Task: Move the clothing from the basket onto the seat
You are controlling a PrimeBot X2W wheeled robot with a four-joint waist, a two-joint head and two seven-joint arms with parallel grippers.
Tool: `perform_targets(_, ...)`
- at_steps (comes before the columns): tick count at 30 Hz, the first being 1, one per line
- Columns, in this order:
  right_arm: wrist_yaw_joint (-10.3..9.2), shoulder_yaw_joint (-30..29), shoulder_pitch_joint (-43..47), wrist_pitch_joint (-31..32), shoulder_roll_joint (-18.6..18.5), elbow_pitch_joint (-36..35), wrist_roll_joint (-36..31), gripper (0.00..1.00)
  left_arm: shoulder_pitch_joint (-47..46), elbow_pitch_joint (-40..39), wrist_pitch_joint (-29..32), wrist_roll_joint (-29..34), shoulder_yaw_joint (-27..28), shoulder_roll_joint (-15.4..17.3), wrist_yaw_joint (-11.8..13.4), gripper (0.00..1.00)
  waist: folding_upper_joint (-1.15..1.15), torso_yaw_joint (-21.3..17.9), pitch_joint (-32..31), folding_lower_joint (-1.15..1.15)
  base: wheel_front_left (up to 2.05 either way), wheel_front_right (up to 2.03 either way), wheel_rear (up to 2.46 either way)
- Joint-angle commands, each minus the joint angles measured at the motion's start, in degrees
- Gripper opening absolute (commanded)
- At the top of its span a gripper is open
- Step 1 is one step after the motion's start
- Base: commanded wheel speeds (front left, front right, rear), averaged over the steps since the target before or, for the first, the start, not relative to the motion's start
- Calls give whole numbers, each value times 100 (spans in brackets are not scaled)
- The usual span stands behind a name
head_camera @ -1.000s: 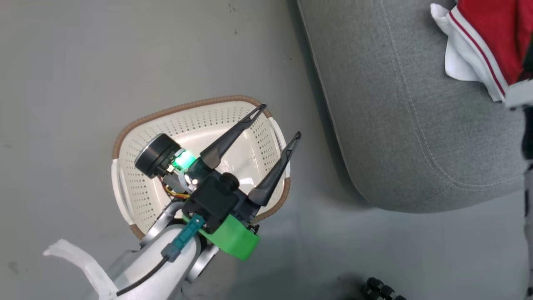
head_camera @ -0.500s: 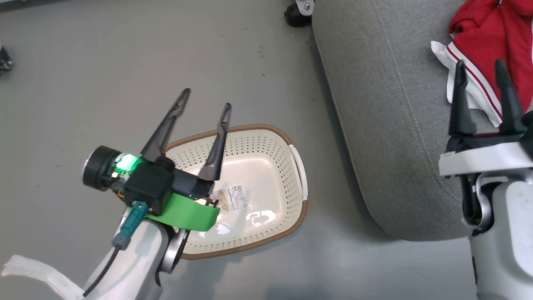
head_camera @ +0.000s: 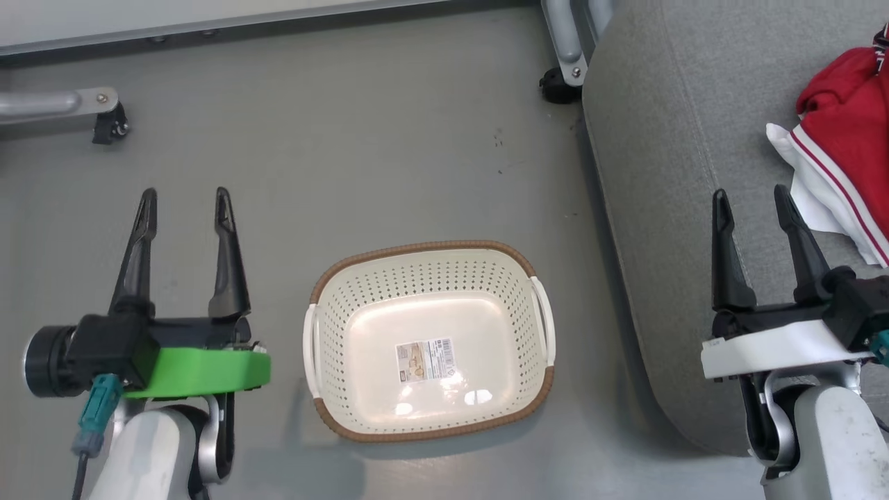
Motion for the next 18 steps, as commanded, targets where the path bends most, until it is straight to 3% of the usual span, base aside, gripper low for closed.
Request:
perform_targets(1, -2, -25, 134, 38, 11, -53, -19, 100, 186, -36, -12, 49, 108, -85, -35, 100, 0, 185, -214, 0, 0, 0, 0)
perform_targets(7, -2, -37, 507, 174, 36, -211, -66, 100, 699, -7, -8, 252, 543, -344, -328, 100, 0, 296, -463, 0, 0, 0, 0)
perform_targets(18, -3, 85, 1078, 318, 56, -239, -37, 100, 1273, 457, -7, 595, 784, -709, -828, 100, 0, 286, -962, 0, 0, 0, 0)
